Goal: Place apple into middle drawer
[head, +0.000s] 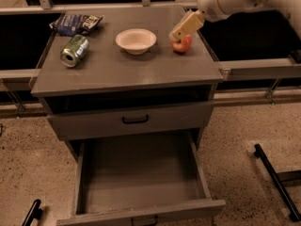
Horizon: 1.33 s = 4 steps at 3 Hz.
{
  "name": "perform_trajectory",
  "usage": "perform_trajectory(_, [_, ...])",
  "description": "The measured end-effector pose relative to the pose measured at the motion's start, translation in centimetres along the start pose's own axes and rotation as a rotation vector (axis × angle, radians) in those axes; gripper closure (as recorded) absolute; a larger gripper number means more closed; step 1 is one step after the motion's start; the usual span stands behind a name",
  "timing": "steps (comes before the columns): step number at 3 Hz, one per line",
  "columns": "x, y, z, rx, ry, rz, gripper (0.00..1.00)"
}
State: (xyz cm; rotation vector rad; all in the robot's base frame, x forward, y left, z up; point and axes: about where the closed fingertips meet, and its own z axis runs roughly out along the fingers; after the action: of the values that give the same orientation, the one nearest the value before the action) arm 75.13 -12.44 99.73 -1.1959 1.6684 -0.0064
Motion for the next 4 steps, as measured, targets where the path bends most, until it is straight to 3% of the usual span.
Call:
perform_trajectory(1, [3.5,-0.8,5.0,0.039,-0.018,0.133,0.00])
perform_trajectory(2, [6.2,-1.1,8.0,0.060,-0.030,0.220,0.00])
perform_trajectory(3, [7.9,-0.6,10.3,0.051,-0.039,0.269,0.00])
perform_trajectory(4, [8.5,0.1,11.9,0.028,-0.056,0.295,0.19])
